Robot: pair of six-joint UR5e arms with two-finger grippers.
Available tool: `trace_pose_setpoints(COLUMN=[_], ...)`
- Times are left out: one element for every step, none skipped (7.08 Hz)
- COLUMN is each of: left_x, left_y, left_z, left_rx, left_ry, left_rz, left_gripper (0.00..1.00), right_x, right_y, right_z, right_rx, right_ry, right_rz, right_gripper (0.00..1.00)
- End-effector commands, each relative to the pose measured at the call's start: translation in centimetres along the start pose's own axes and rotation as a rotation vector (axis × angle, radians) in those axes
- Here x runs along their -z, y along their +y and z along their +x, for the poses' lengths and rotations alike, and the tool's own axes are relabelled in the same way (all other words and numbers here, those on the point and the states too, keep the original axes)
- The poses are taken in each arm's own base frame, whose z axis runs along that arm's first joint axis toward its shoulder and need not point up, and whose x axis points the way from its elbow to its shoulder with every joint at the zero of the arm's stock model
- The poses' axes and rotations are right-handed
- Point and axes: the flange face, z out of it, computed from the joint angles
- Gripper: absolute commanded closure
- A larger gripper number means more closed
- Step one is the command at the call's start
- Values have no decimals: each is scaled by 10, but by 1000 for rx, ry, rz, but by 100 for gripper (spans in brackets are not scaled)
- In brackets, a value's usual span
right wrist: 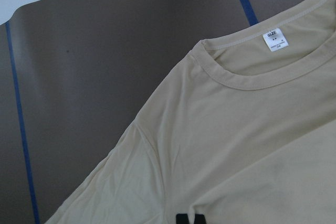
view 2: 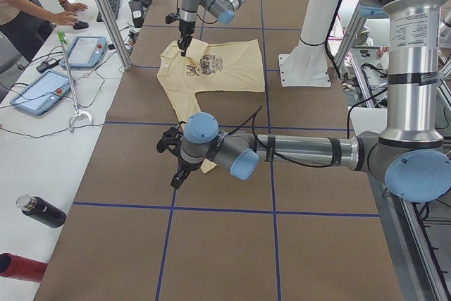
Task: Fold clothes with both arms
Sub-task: 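Grasp the sleeve cuff with the right gripper and carry it across the shirt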
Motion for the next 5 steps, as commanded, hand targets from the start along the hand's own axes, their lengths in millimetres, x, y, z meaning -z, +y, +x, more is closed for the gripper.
trace_pose_setpoints(left_x=[-17, -40, -72, -96, -106], left_y=[-7, -18, -21, -14, -14], left_z=[18, 44, 84, 101, 109], left_rx=[-23, 38, 99, 170, 129], left_ry=[54, 90, 136, 167, 173], left_rz=[-23, -49, -65, -79, -41], left_gripper=[0, 0, 0, 0, 3], right_x=[0, 9, 18, 19, 26], right_y=[21, 25, 28, 26, 28], right_z=[-60, -72, -79, -59, -3], right_rx=[-70, -104, -155, -177, -179], right_ry=[2, -19, -33, -7, 38], right_rz=[17, 24, 22, 21, 23], right_gripper=[0, 0, 0, 0, 1])
